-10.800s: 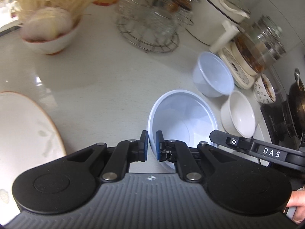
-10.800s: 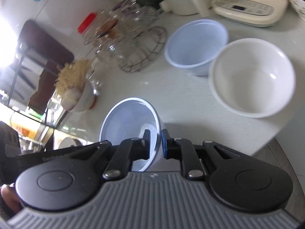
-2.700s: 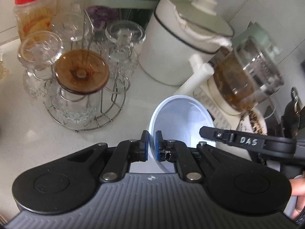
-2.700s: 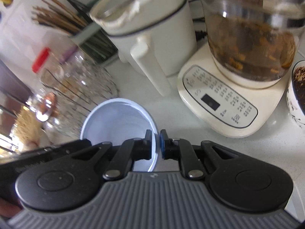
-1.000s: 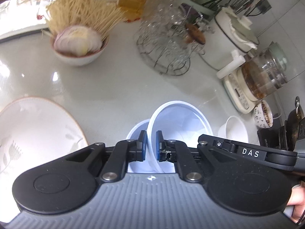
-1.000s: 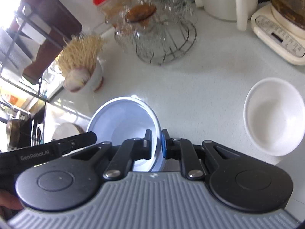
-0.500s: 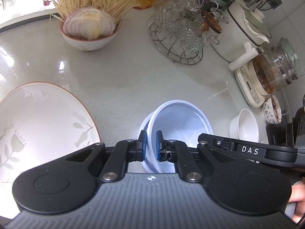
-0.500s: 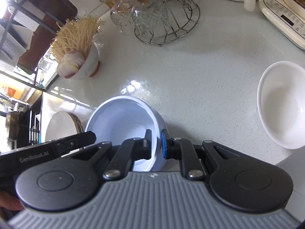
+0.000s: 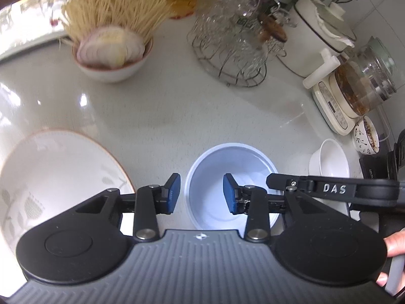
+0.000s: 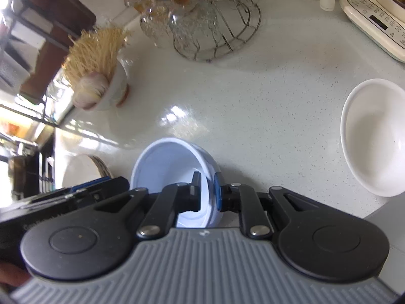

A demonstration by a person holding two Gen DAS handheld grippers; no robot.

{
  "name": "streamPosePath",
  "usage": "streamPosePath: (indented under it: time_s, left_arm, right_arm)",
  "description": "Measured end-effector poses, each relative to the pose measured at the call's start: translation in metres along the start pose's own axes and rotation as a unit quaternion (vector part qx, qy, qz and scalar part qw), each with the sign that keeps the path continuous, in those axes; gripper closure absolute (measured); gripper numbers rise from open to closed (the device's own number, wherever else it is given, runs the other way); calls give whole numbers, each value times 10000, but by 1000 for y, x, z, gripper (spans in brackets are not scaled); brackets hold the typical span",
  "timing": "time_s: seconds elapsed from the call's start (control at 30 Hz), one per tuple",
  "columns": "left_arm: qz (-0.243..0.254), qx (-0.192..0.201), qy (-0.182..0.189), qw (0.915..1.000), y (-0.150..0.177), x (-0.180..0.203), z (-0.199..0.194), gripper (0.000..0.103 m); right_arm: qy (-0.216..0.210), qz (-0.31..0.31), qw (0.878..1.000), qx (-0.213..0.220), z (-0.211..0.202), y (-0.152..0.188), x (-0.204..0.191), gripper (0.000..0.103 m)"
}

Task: Organize plates and bowls
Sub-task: 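Withdraw the left tool and move it toward the white ceramic bowl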

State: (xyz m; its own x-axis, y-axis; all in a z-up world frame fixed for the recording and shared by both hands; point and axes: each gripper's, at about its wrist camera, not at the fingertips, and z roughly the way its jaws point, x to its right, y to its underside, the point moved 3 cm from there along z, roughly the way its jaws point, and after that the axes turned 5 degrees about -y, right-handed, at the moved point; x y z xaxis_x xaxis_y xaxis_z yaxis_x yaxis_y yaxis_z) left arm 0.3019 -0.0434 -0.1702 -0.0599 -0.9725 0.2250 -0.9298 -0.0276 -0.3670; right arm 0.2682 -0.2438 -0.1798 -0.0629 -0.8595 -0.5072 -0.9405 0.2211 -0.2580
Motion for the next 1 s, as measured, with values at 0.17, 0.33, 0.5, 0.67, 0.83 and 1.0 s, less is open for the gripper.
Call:
streamPosePath:
  time_s: [0.17, 0.33, 0.5, 0.67, 0.83, 1.0]
  left_arm:
    - [194, 227, 49, 9995, -12, 6, -14, 60]
    - [446, 535, 135, 9975, -23, 17, -34, 60]
    - [645, 1025, 229, 9924, -29, 30, -60, 60]
    - [844, 1292, 357, 9874, -36, 37, -85, 60]
    - [1122, 1507, 517, 9808, -34, 44, -109, 60]
    - [1354, 1715, 612, 9739, -29, 45, -130, 57]
  right_arm:
    - [-98, 23, 9994, 323, -14, -5, -3, 46]
    - [-128, -202, 9967, 779, -37, -10, -14, 46]
    - [-85, -363, 9902, 1343, -68, -13, -25, 46]
    - [93, -523, 9815, 1841, -96, -12, -35, 46]
    - [262, -564, 9727, 2234, -119, -4, -44, 46]
    - [362, -497, 9650, 2548, -139, 7, -51, 46]
